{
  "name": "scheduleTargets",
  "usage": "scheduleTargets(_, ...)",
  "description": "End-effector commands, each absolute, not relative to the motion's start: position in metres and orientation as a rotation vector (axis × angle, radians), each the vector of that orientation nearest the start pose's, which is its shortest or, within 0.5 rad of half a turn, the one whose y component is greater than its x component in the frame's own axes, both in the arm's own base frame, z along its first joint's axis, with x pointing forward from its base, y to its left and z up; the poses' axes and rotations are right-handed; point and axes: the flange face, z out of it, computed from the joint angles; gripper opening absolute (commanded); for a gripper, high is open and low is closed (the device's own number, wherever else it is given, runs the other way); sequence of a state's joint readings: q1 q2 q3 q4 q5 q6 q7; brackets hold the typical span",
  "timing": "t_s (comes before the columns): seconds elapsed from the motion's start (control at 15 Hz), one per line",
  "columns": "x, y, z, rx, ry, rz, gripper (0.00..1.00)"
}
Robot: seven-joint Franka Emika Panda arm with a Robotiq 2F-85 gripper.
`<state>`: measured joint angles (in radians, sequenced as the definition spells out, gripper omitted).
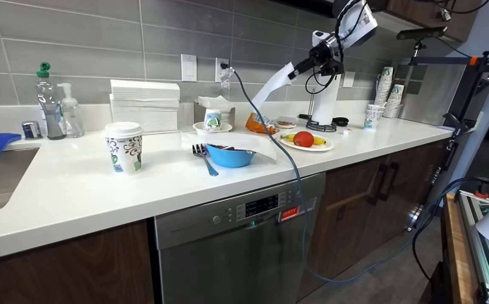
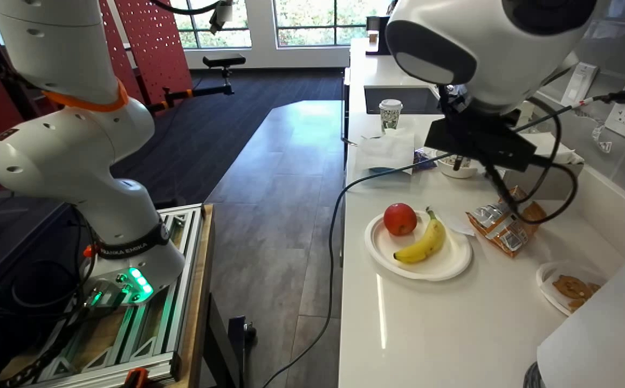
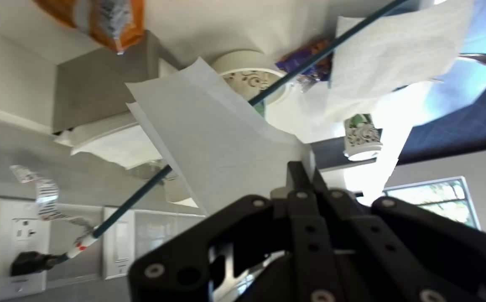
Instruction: Place the white paper towel on top of the fruits on the plate.
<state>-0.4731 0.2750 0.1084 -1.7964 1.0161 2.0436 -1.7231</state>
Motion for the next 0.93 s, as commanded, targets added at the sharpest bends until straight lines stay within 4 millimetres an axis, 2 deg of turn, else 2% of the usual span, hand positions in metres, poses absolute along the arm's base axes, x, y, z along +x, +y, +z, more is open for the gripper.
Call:
scheduleTargets(0.0,0.559,-0.178,0.365,-2.091,-0.934,-0.931,0.0)
scheduleTargets(0.13,0.54,-0.186,0.328,-2.214,-0.865,-0.781,0.0)
scheduleTargets(0.27,0.529,-0.197,0.298,-2.324,-0.794,-0.727,0.0)
scheduleTargets(0.4,0.523,-0.203,0.28,-2.426,-0.707,-0.683,0.0)
scheduleTargets(0.67,0.515,-0.206,0.261,-2.589,-0.526,-0.535,0.0)
scheduleTargets(0.8,0.509,-0.209,0.261,-2.647,-0.457,-0.429,0.27)
scheduleTargets(0.87,0.506,-0.211,0.265,-2.685,-0.413,-0.394,0.34)
